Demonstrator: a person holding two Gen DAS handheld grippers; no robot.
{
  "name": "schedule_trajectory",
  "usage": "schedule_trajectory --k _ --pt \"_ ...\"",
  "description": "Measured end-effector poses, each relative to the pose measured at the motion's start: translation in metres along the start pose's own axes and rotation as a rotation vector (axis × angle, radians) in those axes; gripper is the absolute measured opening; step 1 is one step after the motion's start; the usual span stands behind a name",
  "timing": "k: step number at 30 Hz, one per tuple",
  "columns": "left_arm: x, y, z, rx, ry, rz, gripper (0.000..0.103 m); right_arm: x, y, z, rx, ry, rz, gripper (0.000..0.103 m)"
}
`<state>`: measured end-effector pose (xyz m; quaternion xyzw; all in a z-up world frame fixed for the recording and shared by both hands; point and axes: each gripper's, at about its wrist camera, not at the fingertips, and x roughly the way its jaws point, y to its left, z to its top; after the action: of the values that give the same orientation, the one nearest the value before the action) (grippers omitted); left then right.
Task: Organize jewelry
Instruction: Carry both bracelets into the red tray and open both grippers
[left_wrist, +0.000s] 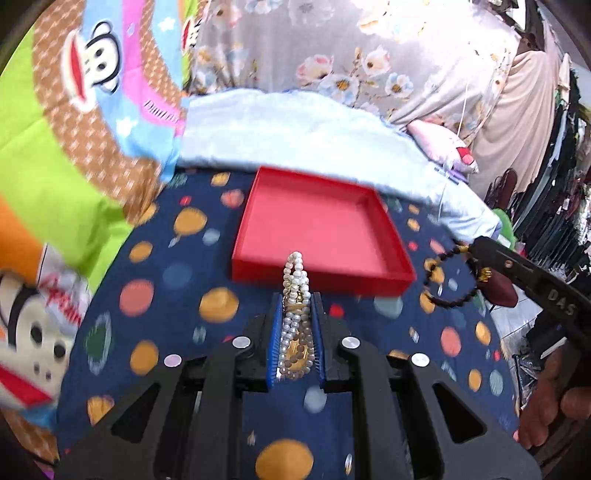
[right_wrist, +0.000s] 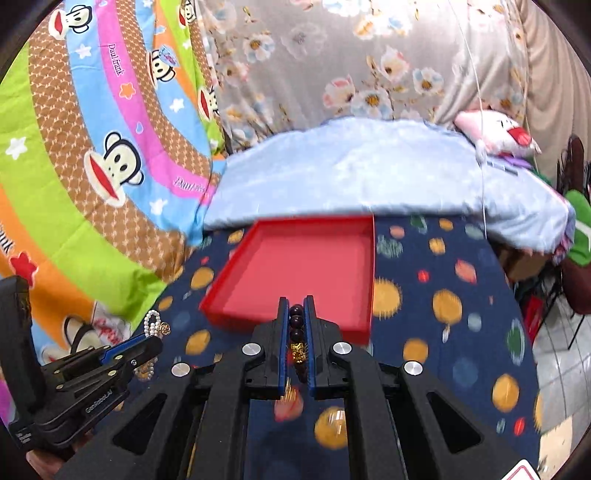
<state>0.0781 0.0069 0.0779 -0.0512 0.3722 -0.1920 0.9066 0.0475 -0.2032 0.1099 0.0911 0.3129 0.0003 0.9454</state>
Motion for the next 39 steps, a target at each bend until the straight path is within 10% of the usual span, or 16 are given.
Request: schedule_trajectory --k 17,34,39 --pt "0.134 -0.019 0.115 0.076 -0.016 0.015 0.014 0.158 -0.026 0.081 0.04 0.087 0.012 0.007" --pt "0.242 -0.007 0.138 0.072 0.09 0.061 0.016 0.278 -0.052 0.08 -0.001 0.255 -0.097 0.017" --pt "0.244 -0.008 0.133 0.085 0.079 0.106 0.042 0.272 -0.06 0.085 -0.04 0.207 -0.159 0.035"
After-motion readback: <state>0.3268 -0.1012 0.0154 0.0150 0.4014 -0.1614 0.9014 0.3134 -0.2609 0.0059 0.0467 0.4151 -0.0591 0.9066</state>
